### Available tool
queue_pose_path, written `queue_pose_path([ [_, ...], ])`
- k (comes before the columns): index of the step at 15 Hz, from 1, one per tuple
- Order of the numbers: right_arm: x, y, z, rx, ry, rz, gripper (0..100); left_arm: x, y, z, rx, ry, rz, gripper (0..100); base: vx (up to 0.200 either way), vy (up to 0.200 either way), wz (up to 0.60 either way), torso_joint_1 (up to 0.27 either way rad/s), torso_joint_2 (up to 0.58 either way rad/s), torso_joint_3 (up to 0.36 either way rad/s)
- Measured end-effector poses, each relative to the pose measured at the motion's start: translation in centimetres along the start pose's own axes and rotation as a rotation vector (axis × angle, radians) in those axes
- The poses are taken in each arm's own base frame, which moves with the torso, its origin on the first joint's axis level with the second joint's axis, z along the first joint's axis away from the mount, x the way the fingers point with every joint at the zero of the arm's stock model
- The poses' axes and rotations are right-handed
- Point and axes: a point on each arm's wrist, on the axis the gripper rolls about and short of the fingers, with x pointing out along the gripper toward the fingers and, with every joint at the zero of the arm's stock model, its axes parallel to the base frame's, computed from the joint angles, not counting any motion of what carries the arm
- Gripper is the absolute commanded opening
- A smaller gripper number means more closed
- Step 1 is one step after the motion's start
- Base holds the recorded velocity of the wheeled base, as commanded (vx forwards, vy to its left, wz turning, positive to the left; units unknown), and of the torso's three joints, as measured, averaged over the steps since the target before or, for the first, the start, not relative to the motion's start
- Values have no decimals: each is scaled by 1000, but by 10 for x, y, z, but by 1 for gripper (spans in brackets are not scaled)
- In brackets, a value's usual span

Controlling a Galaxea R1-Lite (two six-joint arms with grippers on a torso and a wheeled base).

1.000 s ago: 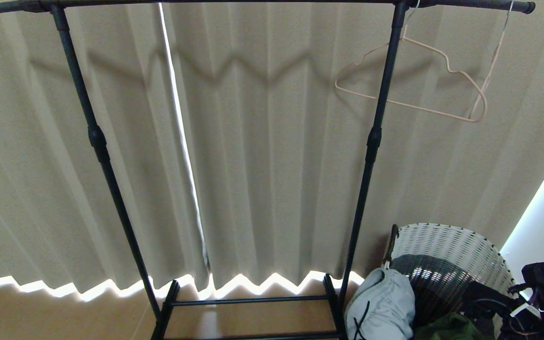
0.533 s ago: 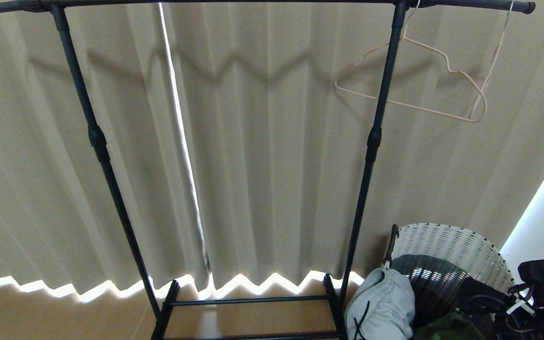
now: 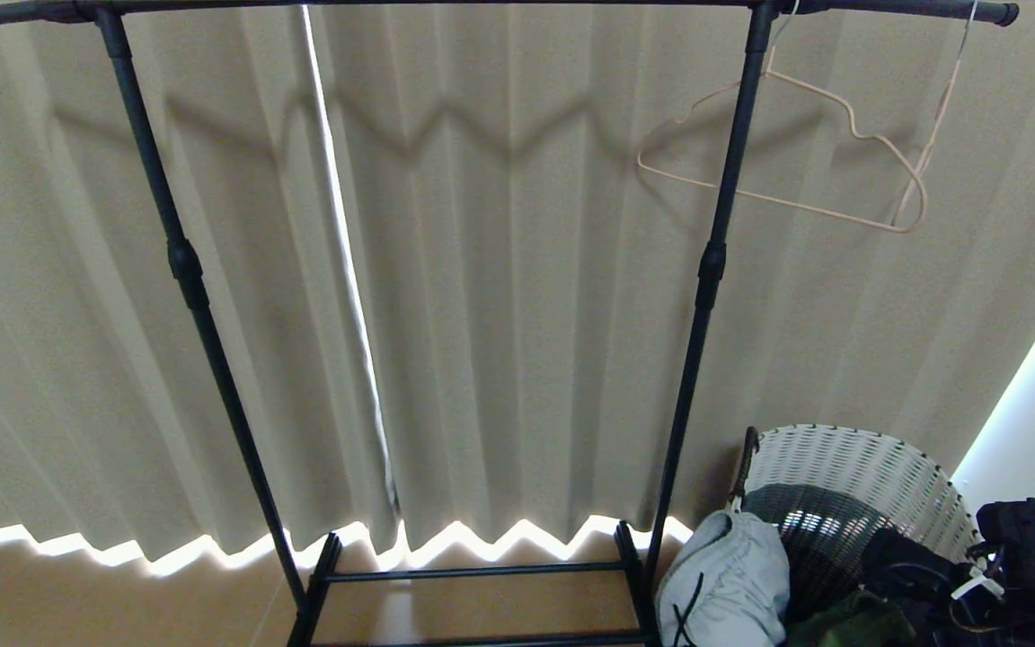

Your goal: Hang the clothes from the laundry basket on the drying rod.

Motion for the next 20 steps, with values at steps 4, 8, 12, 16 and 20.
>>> queue_pose_path([
  [4, -4, 1, 0, -1, -13, -5, 0, 0, 0, 0, 0, 0, 0, 100, 0, 0, 0, 0, 0, 0],
  [8, -32, 2, 5, -13, -126, -73, 0, 0, 0, 0, 2, -1, -2, 100, 0, 0, 0, 0, 0, 0],
  [12, -77, -3, 13, 49, -264, -150, 0, 0, 0, 0, 5, 0, -3, 100, -50, 0, 0, 2, 2, 1],
  [16, -124, -6, 37, 220, -413, -93, 0, 0, 0, 0, 8, -1, -6, 100, -200, 0, 0, 5, 4, 0],
  [20, -139, -4, 40, 207, -489, -110, 0, 0, 0, 0, 9, -1, -6, 100, -200, 0, 0, -1, 2, 1],
])
